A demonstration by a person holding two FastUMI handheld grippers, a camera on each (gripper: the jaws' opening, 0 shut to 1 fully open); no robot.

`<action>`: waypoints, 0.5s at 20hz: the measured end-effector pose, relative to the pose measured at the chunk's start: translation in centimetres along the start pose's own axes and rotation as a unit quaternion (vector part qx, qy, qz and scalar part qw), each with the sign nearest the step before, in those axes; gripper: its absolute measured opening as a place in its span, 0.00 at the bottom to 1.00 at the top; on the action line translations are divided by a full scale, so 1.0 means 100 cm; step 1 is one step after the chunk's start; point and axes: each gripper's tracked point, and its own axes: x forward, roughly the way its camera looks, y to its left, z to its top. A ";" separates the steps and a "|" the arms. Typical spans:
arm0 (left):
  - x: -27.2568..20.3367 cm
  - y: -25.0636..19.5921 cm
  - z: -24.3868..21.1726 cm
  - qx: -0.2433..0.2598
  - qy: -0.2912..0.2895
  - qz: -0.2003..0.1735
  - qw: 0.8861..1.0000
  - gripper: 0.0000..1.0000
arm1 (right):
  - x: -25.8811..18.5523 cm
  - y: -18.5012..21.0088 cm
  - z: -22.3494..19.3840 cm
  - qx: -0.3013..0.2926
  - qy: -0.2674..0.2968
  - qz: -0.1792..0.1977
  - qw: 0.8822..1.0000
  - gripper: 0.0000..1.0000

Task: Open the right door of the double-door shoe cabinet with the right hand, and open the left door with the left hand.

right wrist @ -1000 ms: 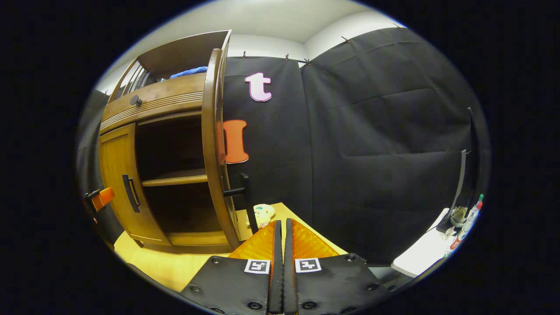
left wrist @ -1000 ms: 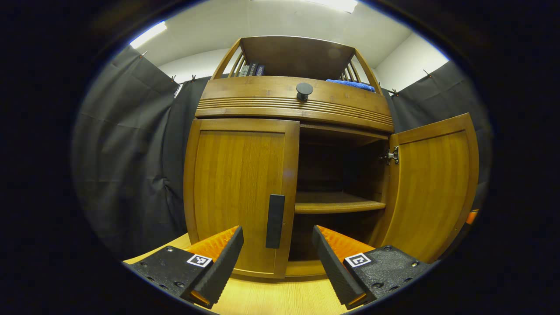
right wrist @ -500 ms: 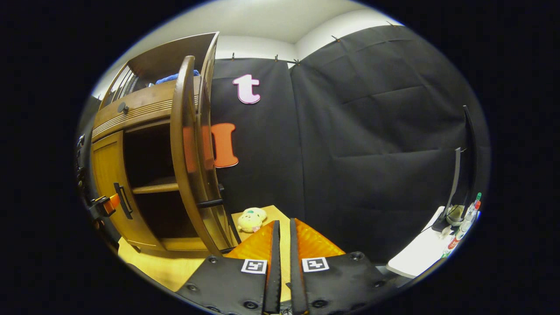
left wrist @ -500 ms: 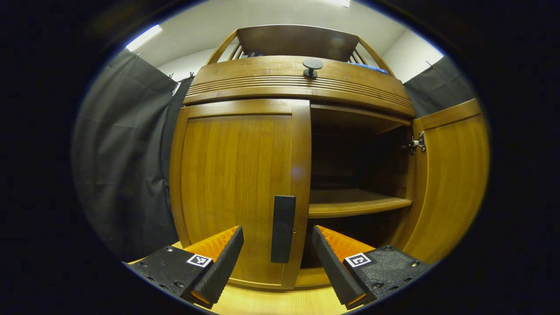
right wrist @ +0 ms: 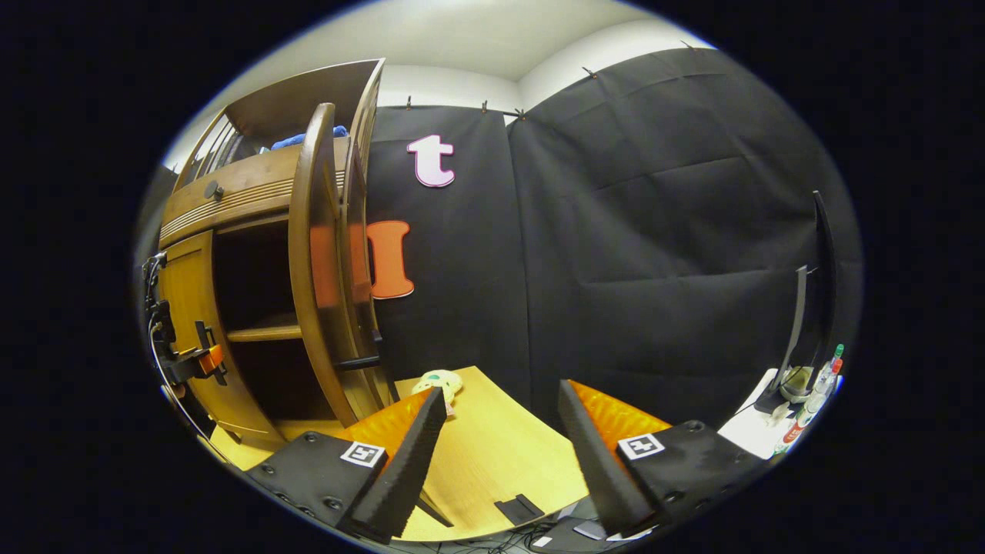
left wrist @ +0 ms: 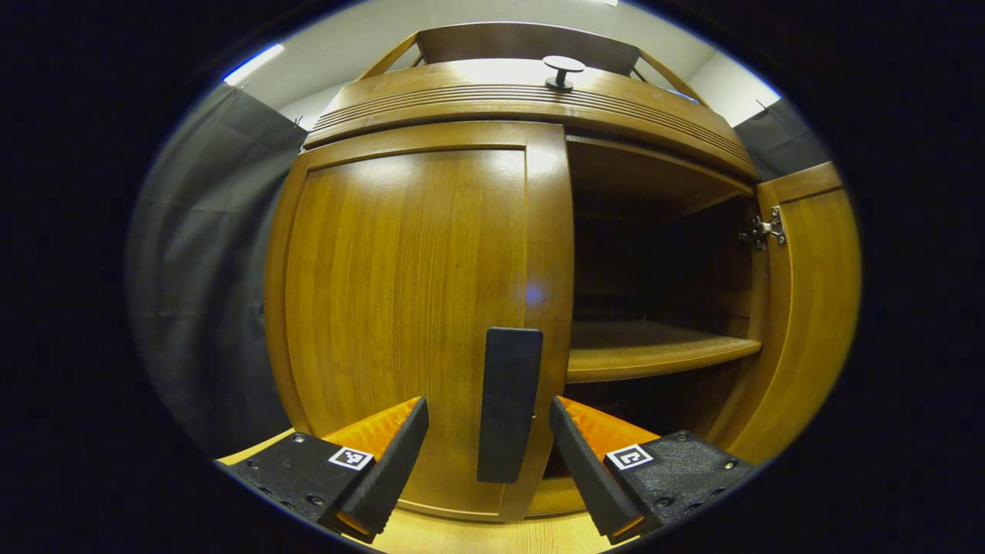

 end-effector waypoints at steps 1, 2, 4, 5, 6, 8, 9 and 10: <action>0.002 -0.002 -0.002 0.002 0.001 -0.004 1.000 0.93 | -0.001 -0.002 0.003 -0.004 -0.005 -0.003 1.000 0.97; 0.004 -0.004 -0.003 0.004 0.001 -0.008 1.000 0.93 | -0.003 -0.003 0.005 -0.008 -0.009 -0.006 1.000 0.88; 0.007 -0.011 -0.003 0.004 0.002 -0.018 1.000 0.78 | -0.005 -0.003 0.007 -0.012 -0.012 -0.008 1.000 0.89; 0.007 -0.010 -0.004 0.002 0.003 -0.020 1.000 0.68 | -0.006 -0.003 0.006 -0.013 -0.013 -0.009 1.000 0.89; 0.006 -0.009 -0.004 0.001 0.004 -0.020 1.000 0.58 | -0.008 -0.002 0.006 -0.012 -0.012 -0.010 1.000 0.89; 0.007 -0.009 -0.008 -0.002 0.006 -0.025 1.000 0.53 | -0.011 -0.001 0.005 -0.011 -0.012 -0.013 1.000 0.89; 0.007 -0.011 -0.008 -0.003 0.007 -0.031 0.999 0.46 | -0.011 0.000 0.005 -0.011 -0.011 -0.014 1.000 0.89; 0.008 -0.011 -0.009 0.004 0.009 -0.034 0.999 0.39 | -0.013 0.001 0.005 -0.011 -0.011 -0.014 1.000 0.89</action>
